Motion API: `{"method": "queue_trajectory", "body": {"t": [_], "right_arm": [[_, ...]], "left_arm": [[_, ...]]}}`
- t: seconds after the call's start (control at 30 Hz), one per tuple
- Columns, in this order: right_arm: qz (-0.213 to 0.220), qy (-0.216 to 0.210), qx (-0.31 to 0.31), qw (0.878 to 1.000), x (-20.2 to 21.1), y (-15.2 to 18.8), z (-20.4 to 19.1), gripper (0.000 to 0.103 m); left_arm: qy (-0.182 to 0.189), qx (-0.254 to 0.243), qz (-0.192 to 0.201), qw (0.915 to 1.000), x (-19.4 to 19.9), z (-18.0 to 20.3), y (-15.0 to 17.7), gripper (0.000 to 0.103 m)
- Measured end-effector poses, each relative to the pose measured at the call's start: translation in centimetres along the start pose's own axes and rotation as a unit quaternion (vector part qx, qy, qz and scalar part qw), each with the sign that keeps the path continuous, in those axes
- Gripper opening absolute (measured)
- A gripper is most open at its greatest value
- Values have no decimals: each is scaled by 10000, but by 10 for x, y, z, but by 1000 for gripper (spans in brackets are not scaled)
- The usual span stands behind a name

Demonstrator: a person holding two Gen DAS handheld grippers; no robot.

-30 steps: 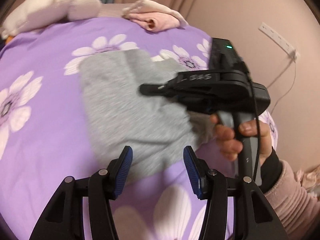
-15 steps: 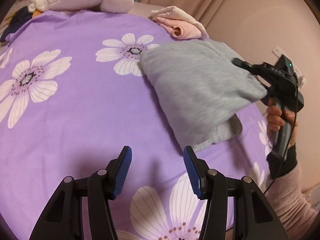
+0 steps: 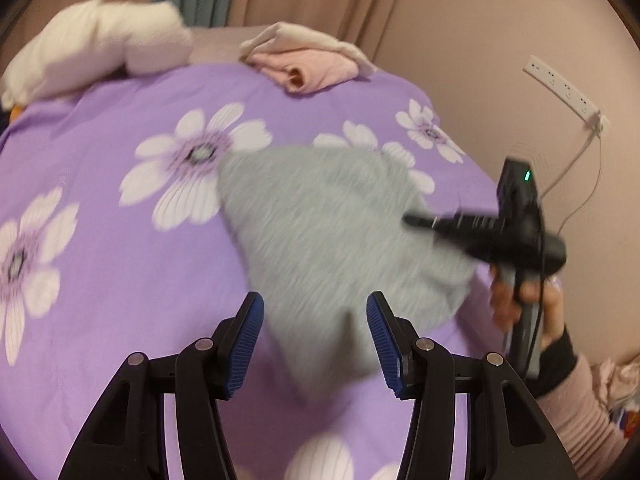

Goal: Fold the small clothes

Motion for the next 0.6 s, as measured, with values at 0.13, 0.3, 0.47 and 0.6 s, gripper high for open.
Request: {"method": "queue_trajectory", "body": {"t": [0.13, 0.3, 0.47, 0.6], "right_arm": [[-28, 144, 366, 9992, -3, 9, 1, 11], [39, -61, 260, 9996, -5, 13, 10, 12], [16, -347, 38, 9994, -6, 15, 18, 11], [-34, -519, -75, 9986, -5, 17, 22, 9]], "left_arm": [[-205, -72, 133, 9997, -28, 6, -23, 52], [-314, 217, -137, 9992, -65, 2, -25, 52], [-661, 223, -565, 9960, -93, -10, -5, 52], [-789, 225, -686, 9943, -100, -12, 7, 52]]}}
Point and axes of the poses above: each gripper's, at about its wrist camera, not at the fingertips, and x roughly against the way its jaws point, z to its right, y to its underside, the point moved 9 cm from there along -x, roughly the way its jaws point, and after that the axes turned 12 degrees about z, right-handed, at the moved point
